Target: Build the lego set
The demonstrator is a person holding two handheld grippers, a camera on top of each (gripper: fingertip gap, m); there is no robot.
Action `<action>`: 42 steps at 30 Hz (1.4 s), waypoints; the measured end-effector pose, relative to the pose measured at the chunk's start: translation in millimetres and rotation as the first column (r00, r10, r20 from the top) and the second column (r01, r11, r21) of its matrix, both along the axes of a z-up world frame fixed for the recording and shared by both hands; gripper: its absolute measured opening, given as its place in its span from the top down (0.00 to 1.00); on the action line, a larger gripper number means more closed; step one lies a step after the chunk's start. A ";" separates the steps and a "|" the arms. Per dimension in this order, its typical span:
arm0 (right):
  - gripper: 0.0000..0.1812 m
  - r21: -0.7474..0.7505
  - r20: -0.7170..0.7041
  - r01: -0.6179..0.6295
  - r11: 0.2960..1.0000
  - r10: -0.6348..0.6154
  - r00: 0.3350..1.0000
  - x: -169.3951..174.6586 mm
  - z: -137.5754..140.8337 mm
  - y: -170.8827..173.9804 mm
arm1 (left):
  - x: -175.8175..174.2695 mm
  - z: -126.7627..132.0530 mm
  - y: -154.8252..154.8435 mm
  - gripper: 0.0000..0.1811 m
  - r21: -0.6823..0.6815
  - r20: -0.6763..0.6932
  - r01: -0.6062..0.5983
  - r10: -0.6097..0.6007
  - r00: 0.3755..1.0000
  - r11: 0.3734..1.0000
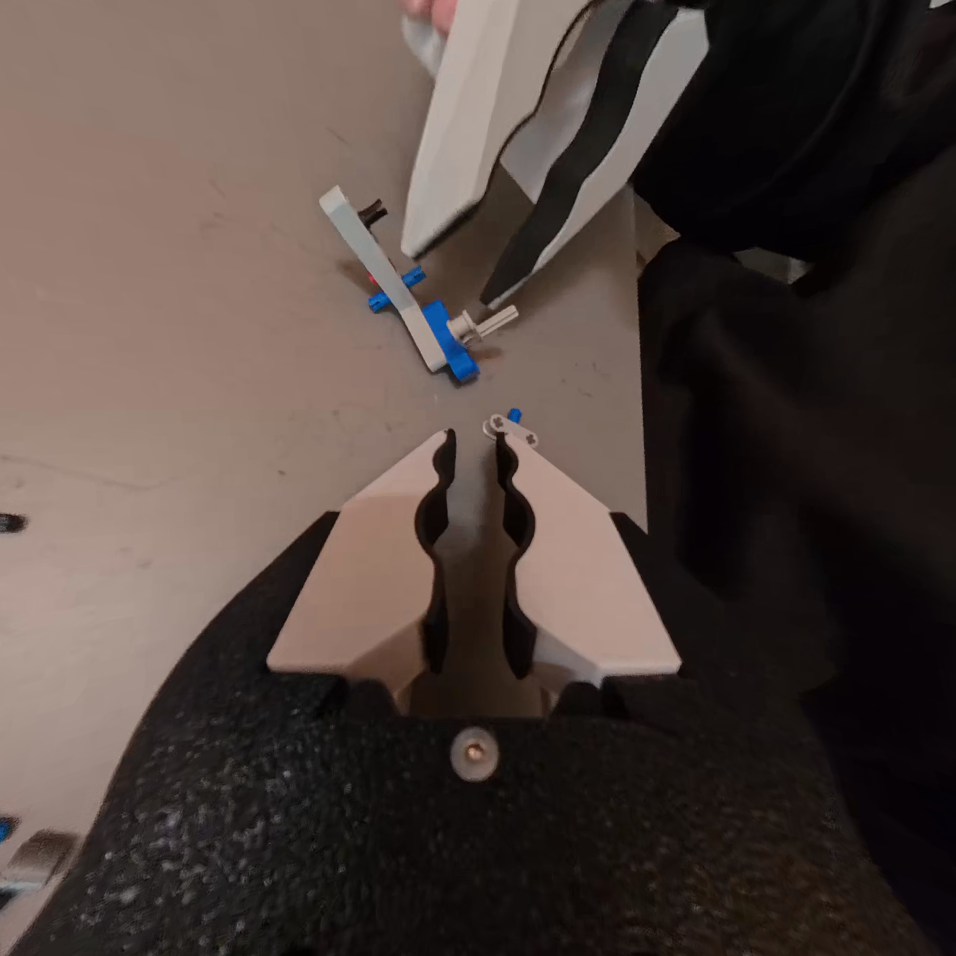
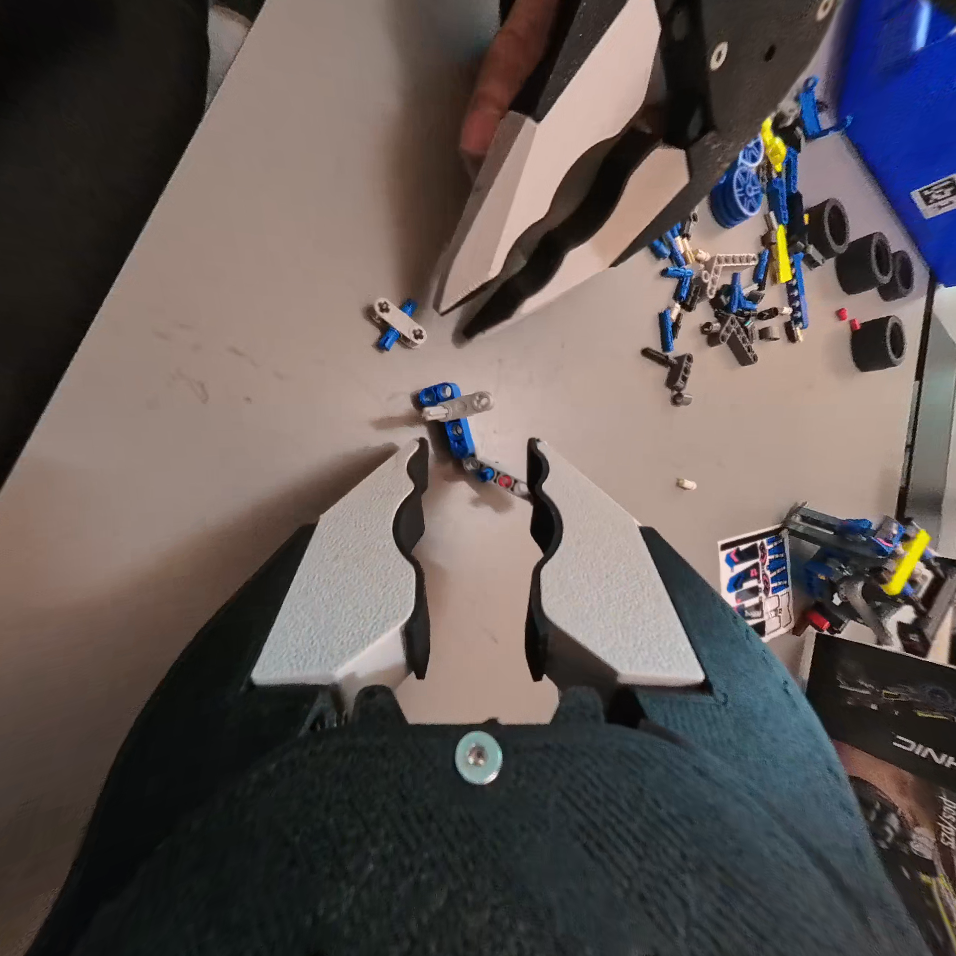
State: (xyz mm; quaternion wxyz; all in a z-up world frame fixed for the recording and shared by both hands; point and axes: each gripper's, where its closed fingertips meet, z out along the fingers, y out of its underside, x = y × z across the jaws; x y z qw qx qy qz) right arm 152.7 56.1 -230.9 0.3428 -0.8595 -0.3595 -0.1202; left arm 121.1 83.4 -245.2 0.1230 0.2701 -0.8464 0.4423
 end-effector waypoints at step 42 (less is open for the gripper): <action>0.98 0.208 0.053 0.313 0.927 -0.330 0.943 -34.6 -9.1 5.6 | -8.4 7.6 -21.7 0.99 0.425 0.563 -0.161 -0.121 0.818 0.891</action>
